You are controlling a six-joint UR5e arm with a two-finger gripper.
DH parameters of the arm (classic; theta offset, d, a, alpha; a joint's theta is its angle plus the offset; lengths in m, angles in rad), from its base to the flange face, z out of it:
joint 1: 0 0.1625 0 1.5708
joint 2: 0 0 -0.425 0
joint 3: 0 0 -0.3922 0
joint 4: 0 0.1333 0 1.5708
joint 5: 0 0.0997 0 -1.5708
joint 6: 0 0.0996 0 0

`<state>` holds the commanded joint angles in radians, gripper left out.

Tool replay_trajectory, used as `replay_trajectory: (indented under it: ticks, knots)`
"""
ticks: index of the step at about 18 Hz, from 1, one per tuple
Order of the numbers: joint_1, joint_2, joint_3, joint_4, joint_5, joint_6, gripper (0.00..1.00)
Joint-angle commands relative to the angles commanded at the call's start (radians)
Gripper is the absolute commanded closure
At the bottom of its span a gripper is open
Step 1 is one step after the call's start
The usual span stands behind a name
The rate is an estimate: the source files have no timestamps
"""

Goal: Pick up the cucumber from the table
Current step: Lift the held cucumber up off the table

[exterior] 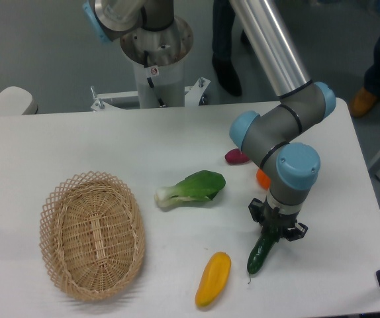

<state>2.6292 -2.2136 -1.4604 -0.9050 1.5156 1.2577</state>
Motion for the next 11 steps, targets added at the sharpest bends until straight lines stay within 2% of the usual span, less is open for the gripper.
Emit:
replay_trajectory:
  ticks: [3, 7, 11]
  knots:
    - [0.008, 0.034, 0.018, -0.028, -0.002, 0.06, 0.86]
    - [0.044, 0.095, 0.048, -0.123, -0.003, 0.176, 0.86]
    - [0.067, 0.172, 0.046, -0.201, -0.006, 0.255, 0.86]
